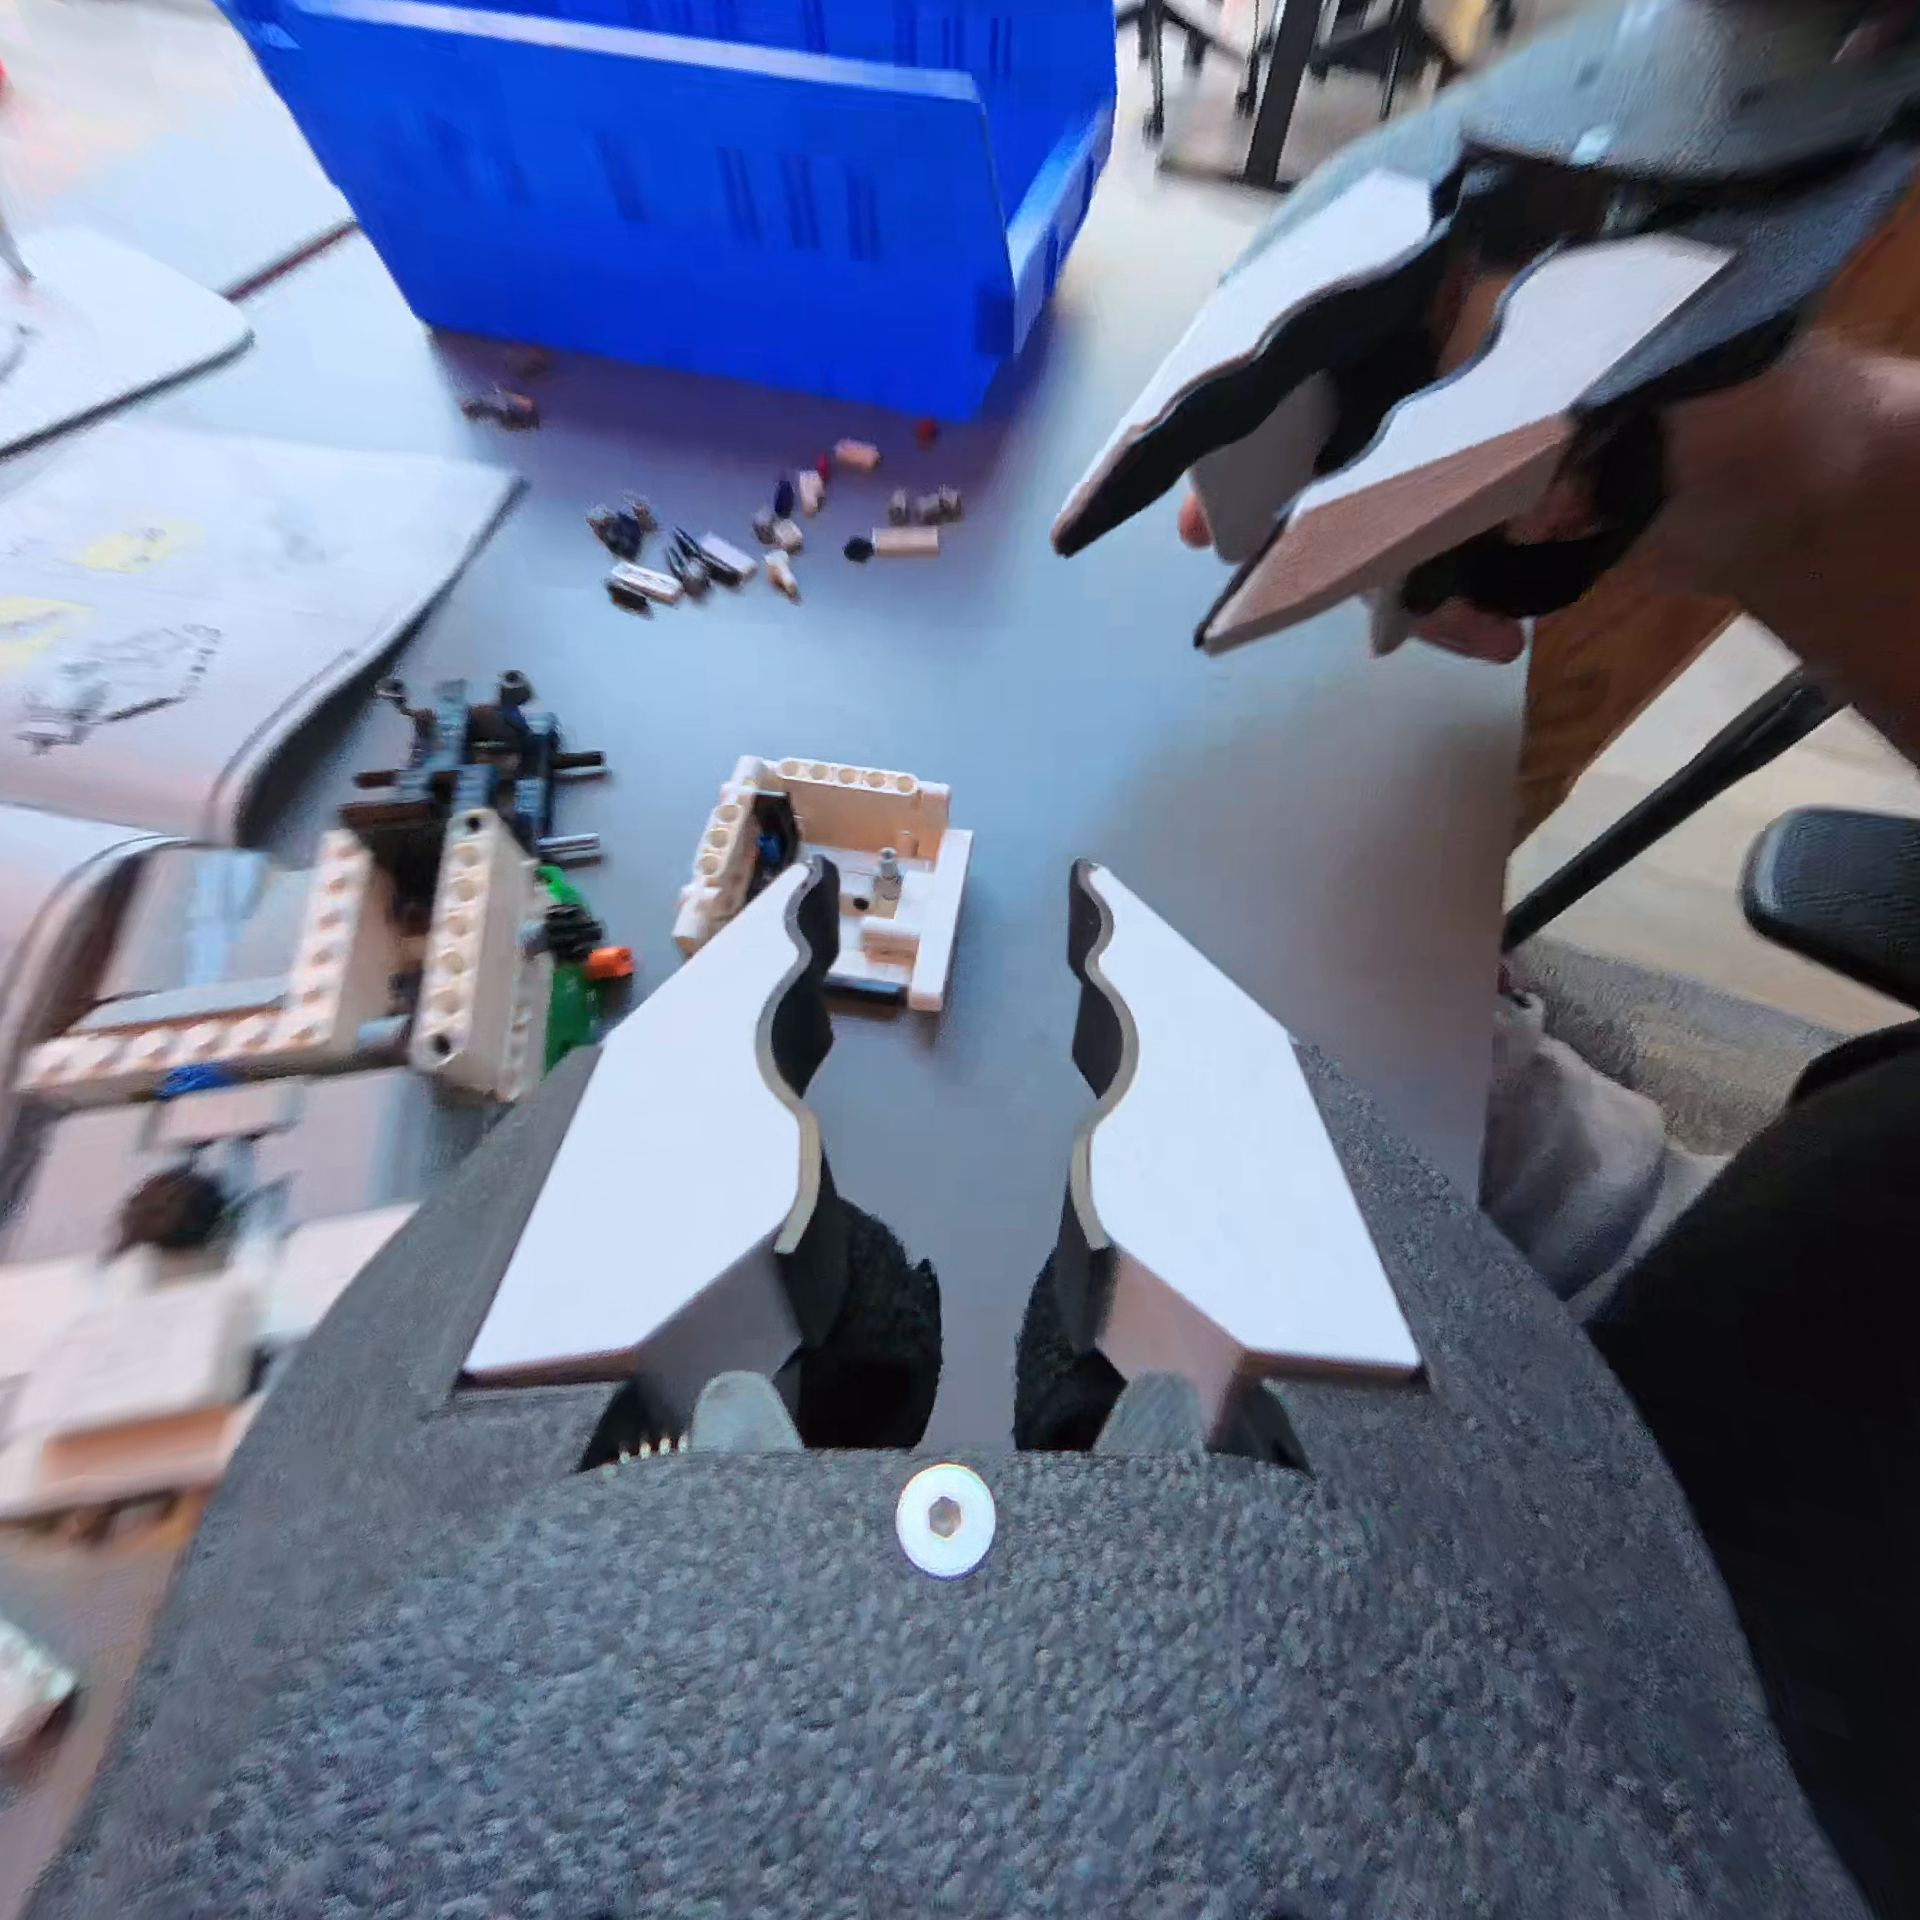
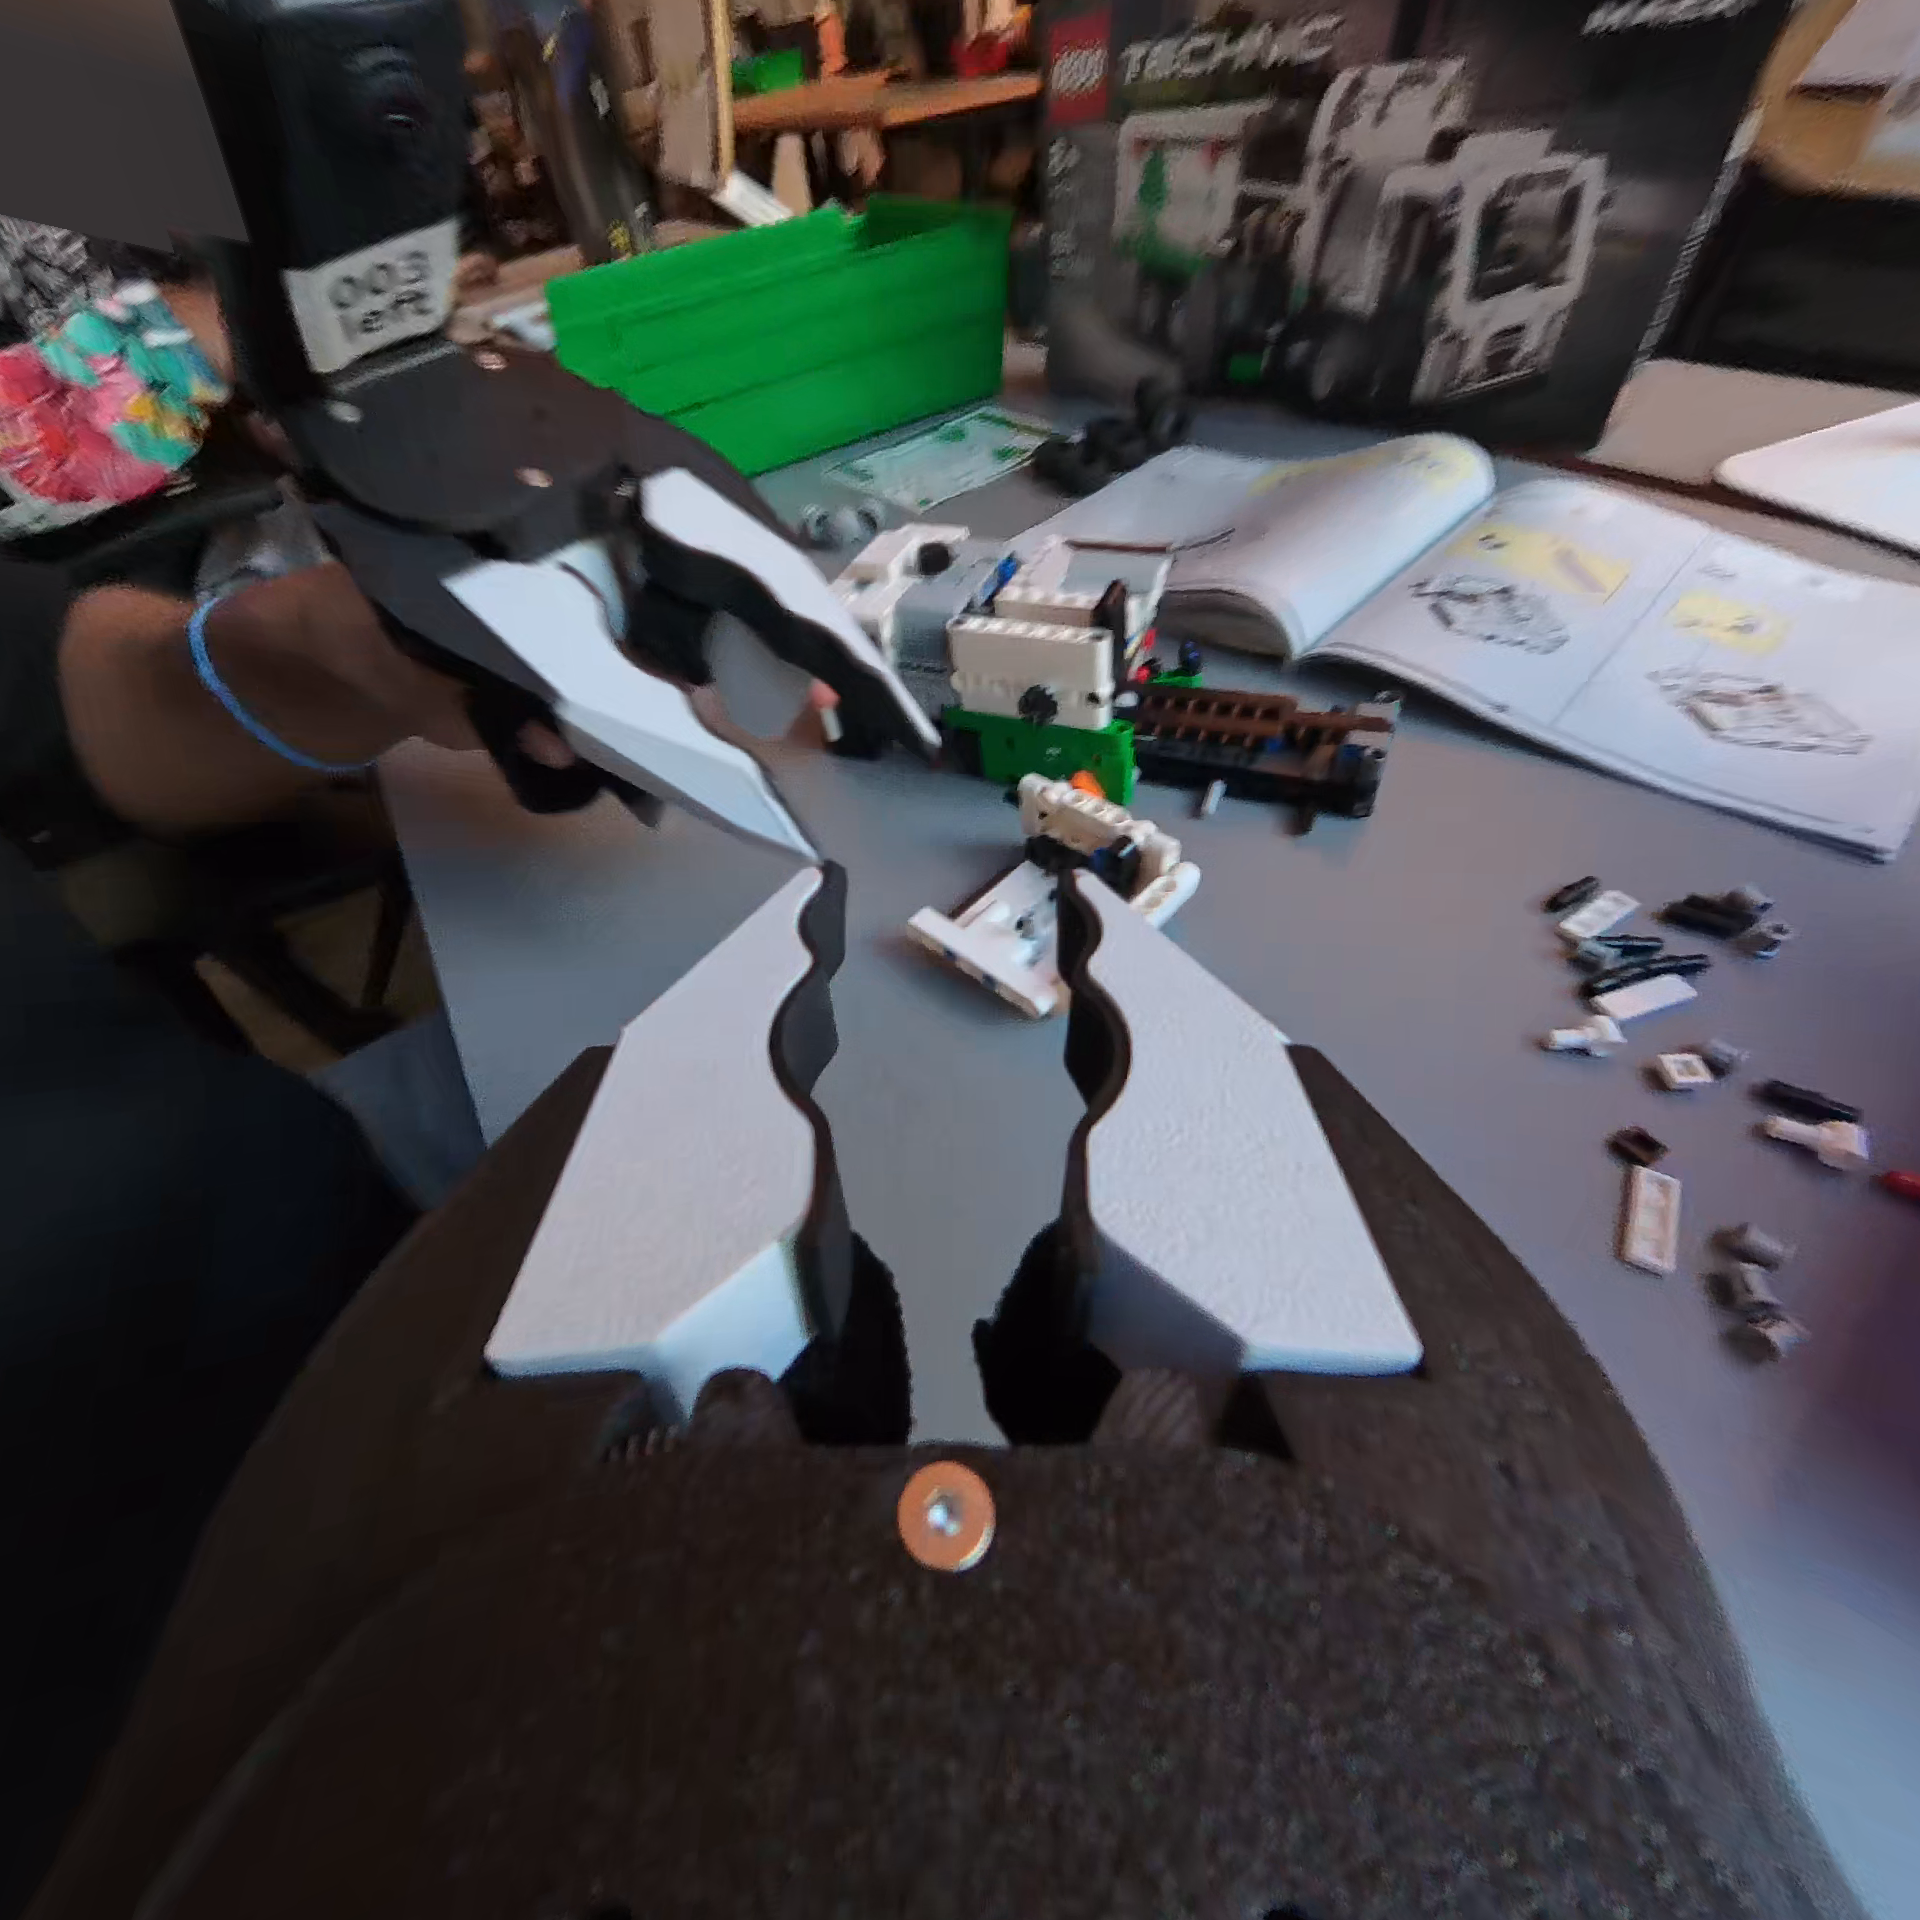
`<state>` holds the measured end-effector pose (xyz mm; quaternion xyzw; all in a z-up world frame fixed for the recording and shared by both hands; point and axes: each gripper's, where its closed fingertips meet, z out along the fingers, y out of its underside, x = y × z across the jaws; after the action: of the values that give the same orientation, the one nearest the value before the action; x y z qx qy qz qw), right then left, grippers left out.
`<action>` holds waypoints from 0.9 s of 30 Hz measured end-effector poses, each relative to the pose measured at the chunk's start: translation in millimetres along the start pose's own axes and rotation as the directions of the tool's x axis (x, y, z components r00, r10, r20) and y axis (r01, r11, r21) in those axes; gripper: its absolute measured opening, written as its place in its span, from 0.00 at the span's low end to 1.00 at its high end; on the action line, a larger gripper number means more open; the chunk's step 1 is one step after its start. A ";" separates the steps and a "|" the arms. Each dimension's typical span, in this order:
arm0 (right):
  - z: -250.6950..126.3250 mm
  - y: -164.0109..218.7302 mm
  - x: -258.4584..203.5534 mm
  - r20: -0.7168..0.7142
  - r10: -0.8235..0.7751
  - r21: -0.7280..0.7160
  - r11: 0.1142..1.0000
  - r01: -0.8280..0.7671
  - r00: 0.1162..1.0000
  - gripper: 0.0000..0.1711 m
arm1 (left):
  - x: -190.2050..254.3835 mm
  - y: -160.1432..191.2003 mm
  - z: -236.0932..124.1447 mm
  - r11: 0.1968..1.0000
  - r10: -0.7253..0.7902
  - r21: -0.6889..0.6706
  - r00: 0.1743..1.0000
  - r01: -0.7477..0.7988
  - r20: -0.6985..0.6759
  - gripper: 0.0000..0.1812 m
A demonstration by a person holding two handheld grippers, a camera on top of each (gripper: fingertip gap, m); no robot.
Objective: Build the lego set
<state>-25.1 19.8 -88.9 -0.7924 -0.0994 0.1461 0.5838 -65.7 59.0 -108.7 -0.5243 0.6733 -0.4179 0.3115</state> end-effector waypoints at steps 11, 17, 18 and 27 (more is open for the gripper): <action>16.1 -21.5 95.9 -0.291 0.138 0.143 0.985 -0.099 0.947 0.23 | -172.4 42.8 -140.2 0.955 -0.213 0.283 0.877 0.093 0.431 0.21; 50.3 -21.2 125.2 -0.312 0.059 0.059 0.997 -0.042 0.948 0.20 | -196.9 63.8 -153.5 0.953 -0.253 0.278 0.825 0.122 0.505 0.20; 54.4 -18.7 127.0 -0.321 0.044 0.036 0.999 -0.034 0.946 0.20 | -196.2 62.1 -155.5 0.949 -0.256 0.293 0.826 0.116 0.502 0.19; 49.9 -0.2 127.9 -0.440 -0.061 -0.062 0.997 0.038 0.896 0.18 | -193.8 60.9 -160.0 0.930 -0.297 0.337 0.841 0.147 0.453 0.19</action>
<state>77.4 106.6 -117.2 -0.8169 0.0117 -0.0550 0.5741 -180.5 290.2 -93.5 -0.6378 0.4361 -0.3962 0.4961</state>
